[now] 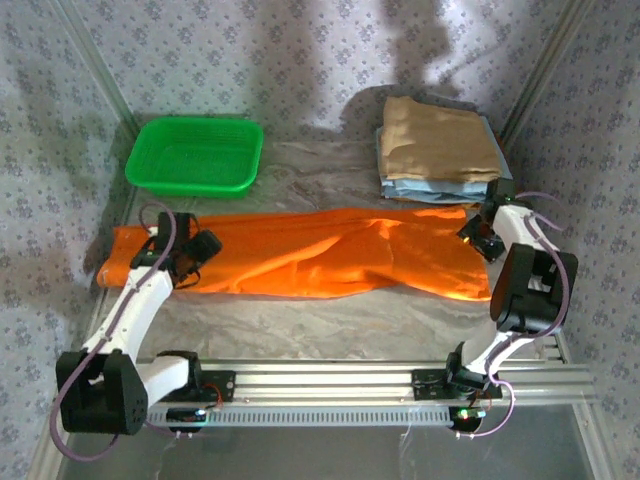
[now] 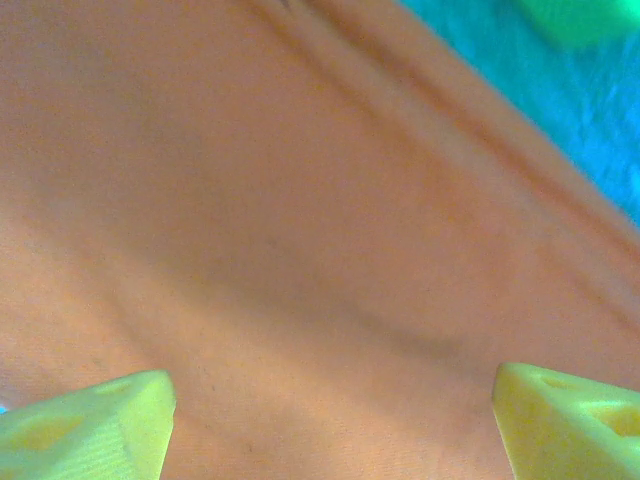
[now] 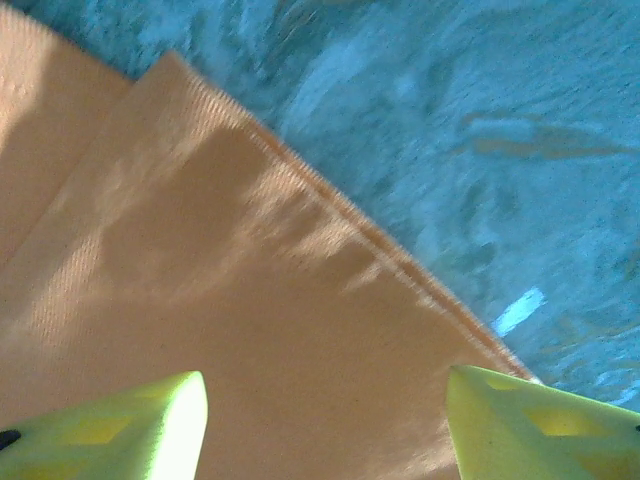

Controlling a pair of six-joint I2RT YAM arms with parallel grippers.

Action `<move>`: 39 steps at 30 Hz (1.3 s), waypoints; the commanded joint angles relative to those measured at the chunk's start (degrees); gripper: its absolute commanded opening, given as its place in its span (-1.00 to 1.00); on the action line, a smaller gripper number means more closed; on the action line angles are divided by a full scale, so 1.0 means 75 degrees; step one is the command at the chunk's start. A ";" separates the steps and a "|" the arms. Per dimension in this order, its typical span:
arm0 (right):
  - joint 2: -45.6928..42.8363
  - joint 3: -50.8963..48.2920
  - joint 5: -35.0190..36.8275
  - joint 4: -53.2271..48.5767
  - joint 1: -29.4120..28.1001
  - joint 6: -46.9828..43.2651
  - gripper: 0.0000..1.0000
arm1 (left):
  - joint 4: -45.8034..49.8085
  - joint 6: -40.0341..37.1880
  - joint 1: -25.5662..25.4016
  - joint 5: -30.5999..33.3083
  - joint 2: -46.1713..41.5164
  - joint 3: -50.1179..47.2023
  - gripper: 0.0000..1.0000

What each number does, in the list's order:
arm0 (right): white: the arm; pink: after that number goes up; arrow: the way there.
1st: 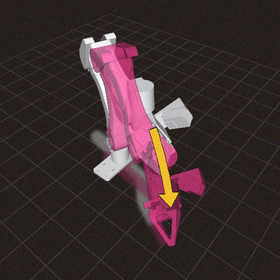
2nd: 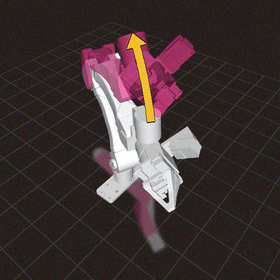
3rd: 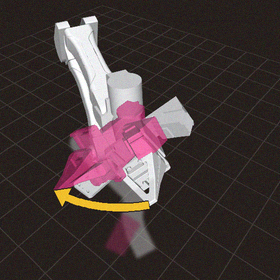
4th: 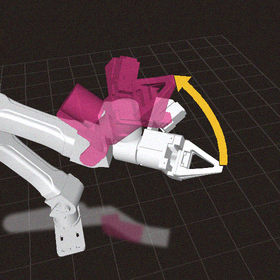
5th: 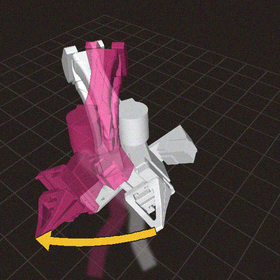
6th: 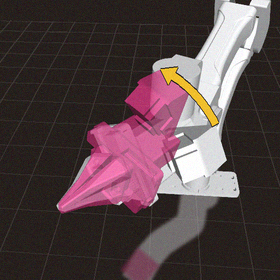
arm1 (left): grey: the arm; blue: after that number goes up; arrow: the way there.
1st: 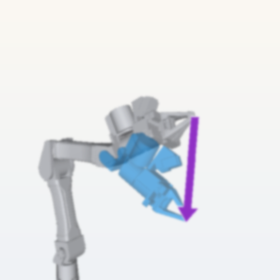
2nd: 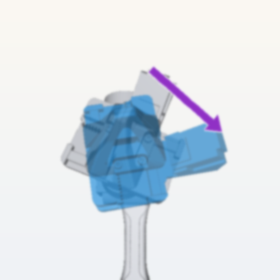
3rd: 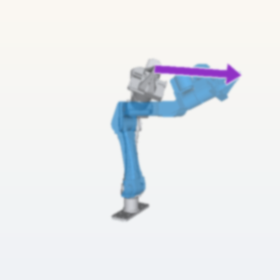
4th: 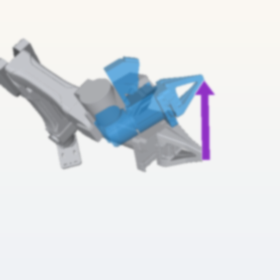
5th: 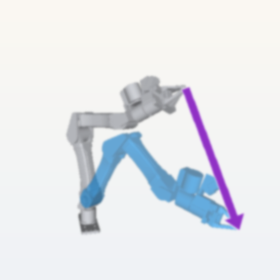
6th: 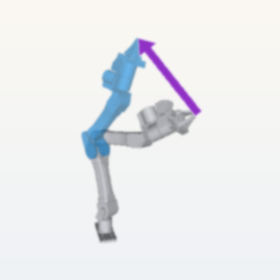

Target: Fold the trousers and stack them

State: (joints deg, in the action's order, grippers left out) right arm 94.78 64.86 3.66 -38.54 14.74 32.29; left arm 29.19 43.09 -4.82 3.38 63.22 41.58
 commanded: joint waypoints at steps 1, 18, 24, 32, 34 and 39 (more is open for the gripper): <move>0.0492 0.0934 -0.0122 -0.0044 0.0016 -0.0388 0.35 | -0.0155 0.0052 -0.0313 -0.0295 0.0020 -0.0458 0.65; 0.3252 0.3203 0.0108 -0.0778 0.0003 -0.0733 -0.17 | -0.0640 0.0014 -0.0537 -0.0446 -0.0132 -0.1279 0.64; 0.3171 0.3225 0.0169 -0.0803 -0.0007 -0.0650 -0.72 | -0.0505 -0.0002 -0.0534 -0.0419 -0.0168 -0.1177 0.63; 0.2106 0.2738 0.0502 -0.0809 -0.0218 -0.0558 -0.95 | -0.0401 0.0030 -0.0539 -0.0386 -0.0273 -0.1116 0.63; 0.1678 0.2535 0.0624 -0.0774 -0.0315 -0.0508 -0.96 | -0.0377 0.0031 -0.0535 -0.0392 -0.0296 -0.1095 0.62; 0.0950 0.2733 0.0637 -0.0830 -0.0550 -0.0497 -1.00 | -0.0298 0.0024 -0.0529 -0.0316 -0.0422 -0.1090 0.62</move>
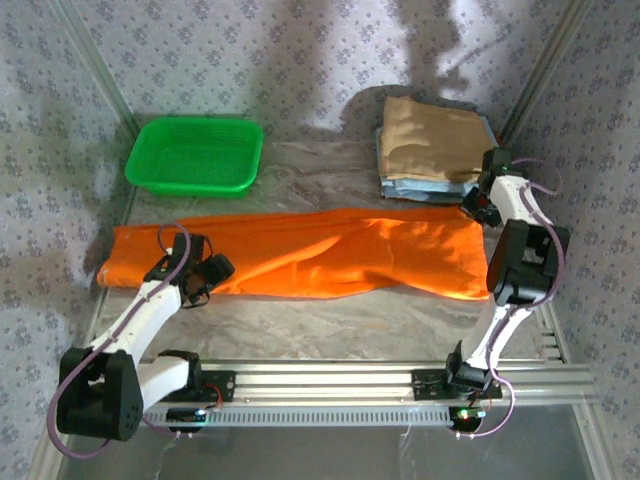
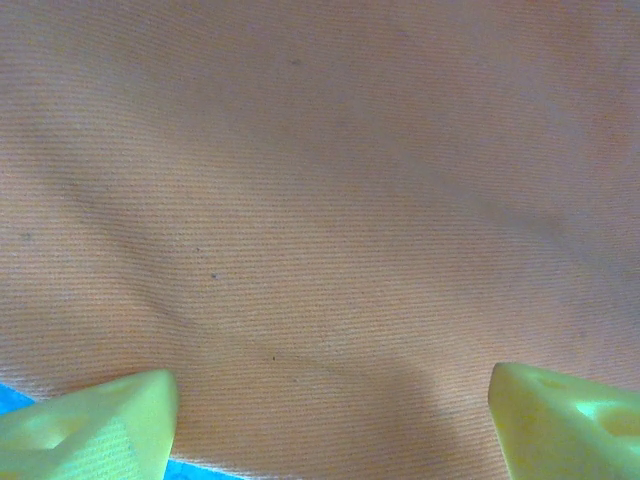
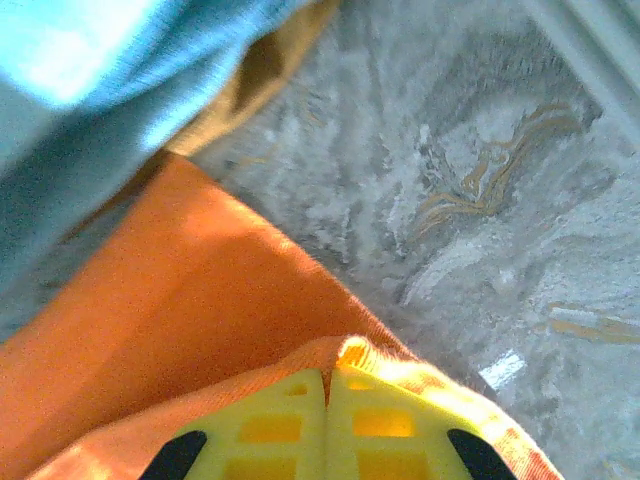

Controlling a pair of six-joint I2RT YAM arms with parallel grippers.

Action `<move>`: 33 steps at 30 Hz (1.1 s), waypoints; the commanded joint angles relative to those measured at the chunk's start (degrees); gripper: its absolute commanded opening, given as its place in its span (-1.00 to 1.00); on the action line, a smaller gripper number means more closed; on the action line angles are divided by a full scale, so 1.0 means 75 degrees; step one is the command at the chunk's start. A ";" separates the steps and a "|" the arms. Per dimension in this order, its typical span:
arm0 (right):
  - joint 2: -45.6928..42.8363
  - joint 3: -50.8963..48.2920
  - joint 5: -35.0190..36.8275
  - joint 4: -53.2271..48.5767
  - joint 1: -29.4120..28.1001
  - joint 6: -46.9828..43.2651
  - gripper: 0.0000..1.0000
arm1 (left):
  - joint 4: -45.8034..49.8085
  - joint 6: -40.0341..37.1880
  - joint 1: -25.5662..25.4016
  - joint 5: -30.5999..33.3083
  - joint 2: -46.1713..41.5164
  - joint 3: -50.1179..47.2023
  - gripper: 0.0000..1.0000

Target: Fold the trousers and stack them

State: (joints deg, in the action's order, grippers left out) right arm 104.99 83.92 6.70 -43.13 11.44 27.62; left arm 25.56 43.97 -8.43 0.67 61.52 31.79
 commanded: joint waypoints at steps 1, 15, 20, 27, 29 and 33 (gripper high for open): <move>-0.0439 0.0383 0.0232 -0.0274 -0.0143 0.0139 -1.00 | 0.0207 -0.0087 -0.0054 0.0089 -0.0219 0.0223 0.62; 0.0882 0.2482 -0.0029 -0.0768 -0.0043 0.0126 -1.00 | 0.0270 -0.0071 -0.0040 0.0407 -0.0307 0.0421 0.59; 0.1871 0.2637 -0.0088 -0.0884 -0.0032 0.0169 -0.52 | 0.0362 -0.0150 -0.0057 0.0304 -0.0066 0.0808 0.65; 0.1217 0.2421 0.0074 -0.0830 -0.0374 0.0079 0.18 | 0.0588 -0.0796 -0.0506 0.0177 0.0650 0.2020 0.76; 0.0648 0.2011 0.0186 -0.0770 -0.0618 0.0092 0.21 | 0.0776 -0.1070 -0.0877 0.0389 0.1346 0.2704 0.70; -0.0572 0.0443 0.0409 -0.0333 -0.1069 0.0310 0.26 | 0.1039 -0.1591 -0.1574 0.0855 0.2890 0.4090 0.51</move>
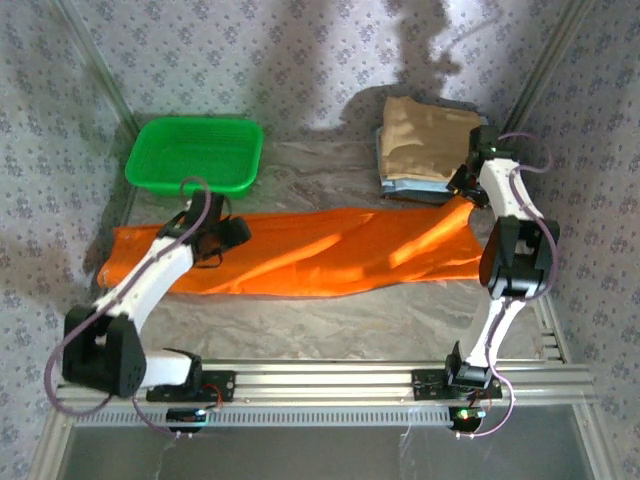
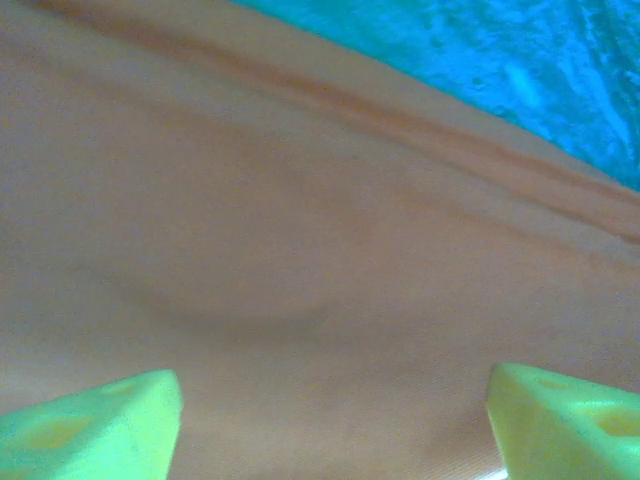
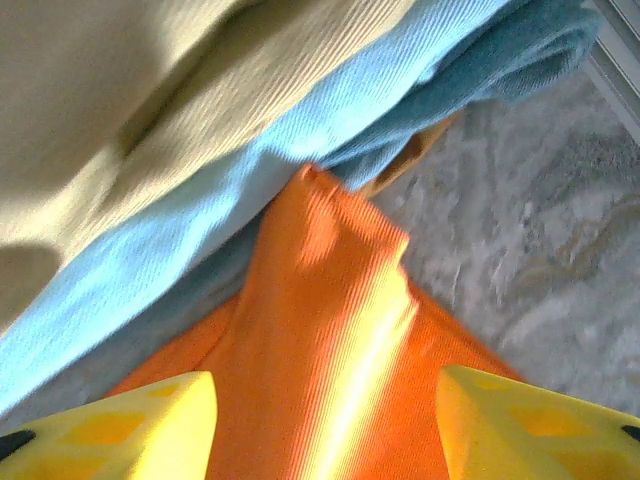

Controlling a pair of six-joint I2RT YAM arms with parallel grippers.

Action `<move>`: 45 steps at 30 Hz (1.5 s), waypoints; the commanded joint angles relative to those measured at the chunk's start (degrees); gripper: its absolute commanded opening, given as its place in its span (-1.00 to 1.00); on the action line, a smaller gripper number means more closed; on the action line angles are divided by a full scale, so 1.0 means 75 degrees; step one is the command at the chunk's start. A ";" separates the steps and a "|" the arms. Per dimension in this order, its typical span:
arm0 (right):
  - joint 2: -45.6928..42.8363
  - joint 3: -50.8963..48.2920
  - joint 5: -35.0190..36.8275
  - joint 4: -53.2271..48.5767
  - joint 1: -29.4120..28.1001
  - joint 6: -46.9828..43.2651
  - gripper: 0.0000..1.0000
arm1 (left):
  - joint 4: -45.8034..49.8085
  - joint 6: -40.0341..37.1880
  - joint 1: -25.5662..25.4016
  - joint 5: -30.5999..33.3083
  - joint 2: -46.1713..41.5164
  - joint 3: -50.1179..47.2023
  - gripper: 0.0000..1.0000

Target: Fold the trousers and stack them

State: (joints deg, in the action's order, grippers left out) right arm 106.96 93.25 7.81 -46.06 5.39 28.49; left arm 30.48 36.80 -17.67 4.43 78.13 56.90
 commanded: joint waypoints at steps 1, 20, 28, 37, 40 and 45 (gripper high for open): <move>-0.1171 -0.1326 0.0208 0.0201 -0.0299 0.0341 0.26 | 0.0400 -0.0786 -0.0507 0.0436 0.1040 0.1112 0.45; -0.3150 -0.5781 -0.1217 0.2073 -0.0235 0.0761 0.25 | 0.1741 -0.4606 -0.3461 -0.0624 0.7724 0.9197 0.42; -0.3321 -0.6026 -0.1474 0.2177 0.0142 0.0737 0.26 | 0.1885 -0.4719 -0.3527 -0.0255 0.8564 1.0000 0.24; -0.3351 -0.6151 -0.1431 0.2236 0.0181 0.0702 0.25 | 0.1576 -0.4842 -0.3527 -0.0032 0.8536 1.0067 -0.87; -0.3351 -0.6188 -0.1392 0.2264 0.0181 0.0722 0.25 | 0.1586 -0.4812 -0.3525 0.0022 0.8445 1.0049 -1.00; -0.3326 -0.6169 -0.1351 0.2265 0.0193 0.0726 0.24 | 0.1380 -0.4859 -0.3525 0.0128 0.8235 0.9816 -1.00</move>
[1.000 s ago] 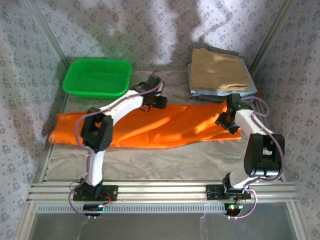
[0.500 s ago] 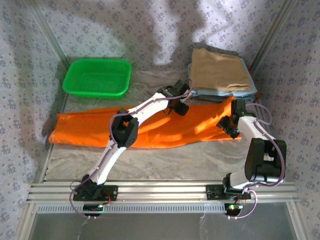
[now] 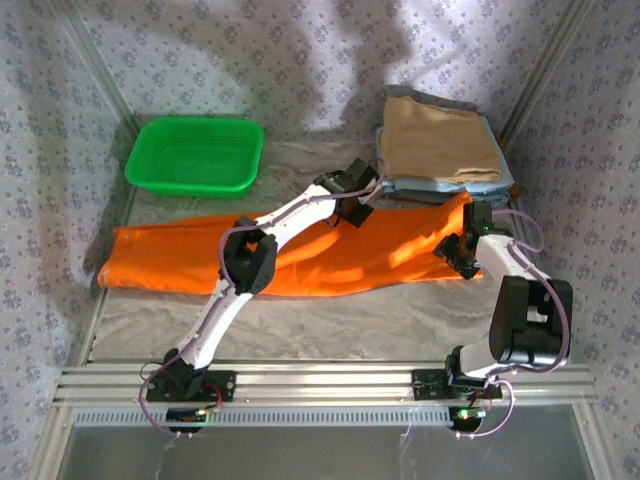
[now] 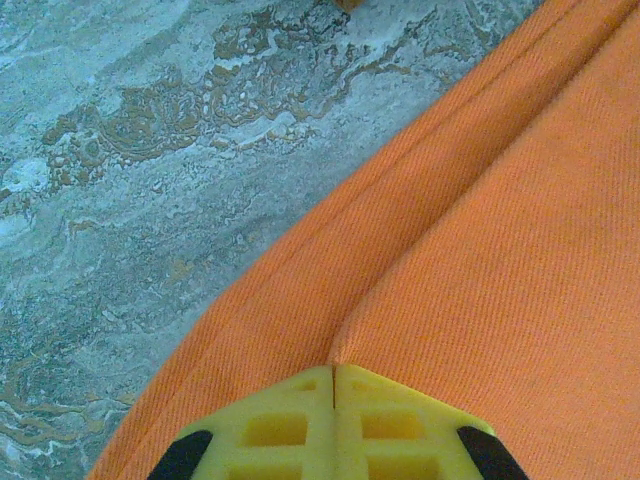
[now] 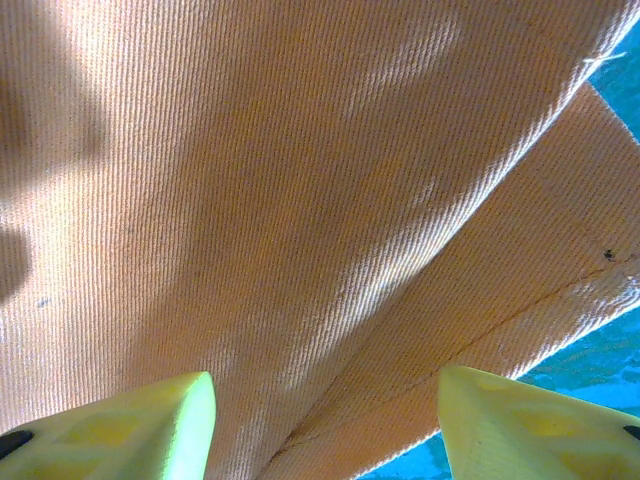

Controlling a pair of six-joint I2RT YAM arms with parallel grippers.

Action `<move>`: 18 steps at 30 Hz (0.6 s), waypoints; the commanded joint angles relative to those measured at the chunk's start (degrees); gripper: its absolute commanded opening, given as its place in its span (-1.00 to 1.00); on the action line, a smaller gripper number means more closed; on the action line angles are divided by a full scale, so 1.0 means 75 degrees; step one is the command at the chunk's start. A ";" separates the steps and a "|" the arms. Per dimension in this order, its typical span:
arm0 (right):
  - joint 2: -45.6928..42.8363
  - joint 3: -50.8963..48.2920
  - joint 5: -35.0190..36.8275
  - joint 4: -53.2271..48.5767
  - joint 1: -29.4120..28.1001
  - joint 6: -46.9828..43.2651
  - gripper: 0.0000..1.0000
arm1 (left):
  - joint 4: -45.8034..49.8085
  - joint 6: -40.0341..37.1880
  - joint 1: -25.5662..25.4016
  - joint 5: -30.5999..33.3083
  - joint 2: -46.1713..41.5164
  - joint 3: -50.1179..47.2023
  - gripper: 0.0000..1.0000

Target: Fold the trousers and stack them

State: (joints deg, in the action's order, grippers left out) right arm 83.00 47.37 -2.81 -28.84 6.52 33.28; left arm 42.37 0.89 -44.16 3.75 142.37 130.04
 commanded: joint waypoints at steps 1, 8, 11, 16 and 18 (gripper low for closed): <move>-0.0133 -0.0053 0.0077 -0.0035 0.0044 0.0082 0.24 | -0.0299 -0.0071 0.0005 0.0311 -0.0395 -0.0038 -1.00; -0.0103 -0.0118 0.0072 0.0047 0.0103 0.0111 0.24 | -0.0873 -0.0165 0.0057 0.1077 -0.0752 -0.0254 -1.00; -0.0108 -0.0131 0.0125 0.0032 0.0178 0.0144 0.24 | -0.1013 -0.0175 0.0065 0.1451 -0.0784 -0.0197 -1.00; -0.0098 -0.0171 0.0150 0.0000 0.0443 0.0279 0.25 | -0.1222 -0.0193 0.0150 0.1614 -0.0835 -0.0046 -1.00; -0.0087 -0.0166 0.0143 -0.0023 0.0566 0.0309 0.25 | -0.1243 -0.0132 0.0157 0.1714 -0.0728 0.0083 -1.00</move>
State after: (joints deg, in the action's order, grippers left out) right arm 83.00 46.74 -2.57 -28.38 9.69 34.20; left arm 36.27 0.43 -43.77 13.45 139.50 127.76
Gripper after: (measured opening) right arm 0.625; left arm 0.062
